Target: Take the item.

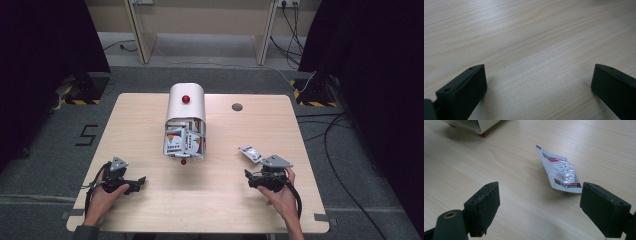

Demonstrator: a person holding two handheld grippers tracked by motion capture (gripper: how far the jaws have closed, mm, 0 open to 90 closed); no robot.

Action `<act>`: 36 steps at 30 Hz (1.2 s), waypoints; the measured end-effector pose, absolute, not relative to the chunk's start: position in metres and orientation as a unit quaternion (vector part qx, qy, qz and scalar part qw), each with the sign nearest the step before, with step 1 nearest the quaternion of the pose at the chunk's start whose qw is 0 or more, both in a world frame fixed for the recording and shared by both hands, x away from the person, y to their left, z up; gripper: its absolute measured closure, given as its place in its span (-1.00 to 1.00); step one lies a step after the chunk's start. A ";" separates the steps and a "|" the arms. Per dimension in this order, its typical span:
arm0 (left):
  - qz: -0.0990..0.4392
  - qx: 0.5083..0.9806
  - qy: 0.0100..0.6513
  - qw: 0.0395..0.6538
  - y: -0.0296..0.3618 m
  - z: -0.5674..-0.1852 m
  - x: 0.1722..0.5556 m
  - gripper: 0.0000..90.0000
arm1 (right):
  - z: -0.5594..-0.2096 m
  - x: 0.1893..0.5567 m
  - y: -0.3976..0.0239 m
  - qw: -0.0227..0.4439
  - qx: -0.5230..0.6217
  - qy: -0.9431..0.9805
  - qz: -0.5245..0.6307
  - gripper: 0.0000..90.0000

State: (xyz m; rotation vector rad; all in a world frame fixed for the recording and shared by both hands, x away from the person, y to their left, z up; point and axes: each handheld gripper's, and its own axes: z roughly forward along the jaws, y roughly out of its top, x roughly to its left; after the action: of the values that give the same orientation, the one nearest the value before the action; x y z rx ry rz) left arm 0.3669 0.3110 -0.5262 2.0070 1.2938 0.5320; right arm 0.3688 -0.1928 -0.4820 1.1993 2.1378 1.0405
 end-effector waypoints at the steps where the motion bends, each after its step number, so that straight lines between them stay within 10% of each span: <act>1: 0.204 0.771 0.497 0.341 0.311 -0.526 0.367 -1.00 | -0.482 0.368 -0.193 0.237 0.436 0.780 0.380 -0.62; 36: 0.204 0.771 0.498 0.341 0.311 -0.526 0.367 -1.00 | -0.506 0.348 -0.197 0.227 0.429 0.801 0.350 -0.57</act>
State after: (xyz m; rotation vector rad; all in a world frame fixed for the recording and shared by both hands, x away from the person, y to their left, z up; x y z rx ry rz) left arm 0.3669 0.3108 -0.5263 2.0051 1.2950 0.5319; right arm 0.3484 -0.1966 -0.5059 1.1836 2.2076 0.9648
